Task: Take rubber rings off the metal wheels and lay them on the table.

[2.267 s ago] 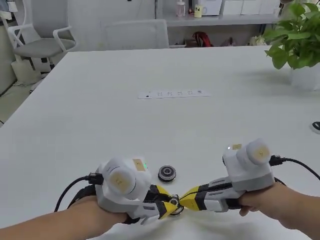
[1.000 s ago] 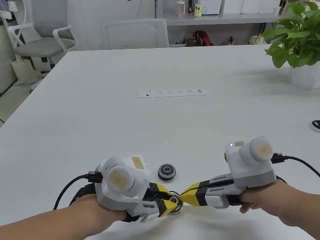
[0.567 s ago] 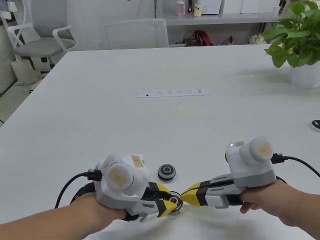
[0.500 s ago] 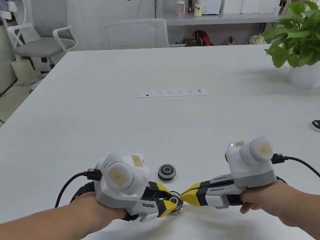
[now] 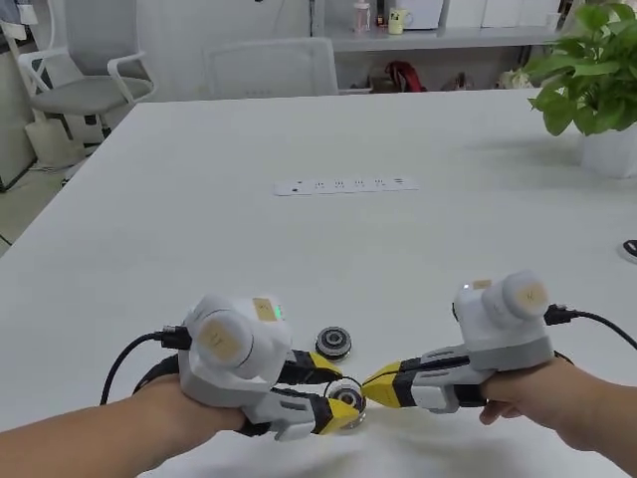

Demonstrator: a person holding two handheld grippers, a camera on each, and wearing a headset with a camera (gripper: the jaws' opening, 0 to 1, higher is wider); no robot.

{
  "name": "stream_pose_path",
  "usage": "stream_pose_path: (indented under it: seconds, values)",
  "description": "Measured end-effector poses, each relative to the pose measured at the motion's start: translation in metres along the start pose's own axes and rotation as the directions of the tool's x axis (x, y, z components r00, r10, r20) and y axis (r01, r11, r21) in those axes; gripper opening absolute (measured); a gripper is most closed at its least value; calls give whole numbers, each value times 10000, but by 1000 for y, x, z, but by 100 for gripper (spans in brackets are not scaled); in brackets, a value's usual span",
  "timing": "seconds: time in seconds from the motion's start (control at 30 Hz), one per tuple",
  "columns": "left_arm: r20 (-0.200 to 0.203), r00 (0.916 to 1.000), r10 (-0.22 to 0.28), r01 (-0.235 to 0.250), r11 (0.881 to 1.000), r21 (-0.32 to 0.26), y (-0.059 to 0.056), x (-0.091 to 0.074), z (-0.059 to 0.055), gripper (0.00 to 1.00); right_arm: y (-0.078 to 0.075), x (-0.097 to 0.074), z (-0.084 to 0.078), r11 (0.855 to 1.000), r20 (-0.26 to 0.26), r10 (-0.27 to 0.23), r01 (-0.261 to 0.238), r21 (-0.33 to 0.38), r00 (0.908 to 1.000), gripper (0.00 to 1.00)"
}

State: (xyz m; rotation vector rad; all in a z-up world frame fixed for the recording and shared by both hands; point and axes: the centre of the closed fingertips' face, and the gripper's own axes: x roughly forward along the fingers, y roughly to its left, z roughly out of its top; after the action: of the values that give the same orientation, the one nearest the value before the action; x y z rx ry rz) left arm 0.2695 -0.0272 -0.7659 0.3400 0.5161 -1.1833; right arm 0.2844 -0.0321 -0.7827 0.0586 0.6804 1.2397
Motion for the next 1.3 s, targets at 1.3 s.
stream_pose_path:
  seconds: [1.3]
  values:
    - [593,9951,790,-745,9944,-747,21,-72,-12,61,18,8,28,9973,293,740,-740,-9,9968,0]
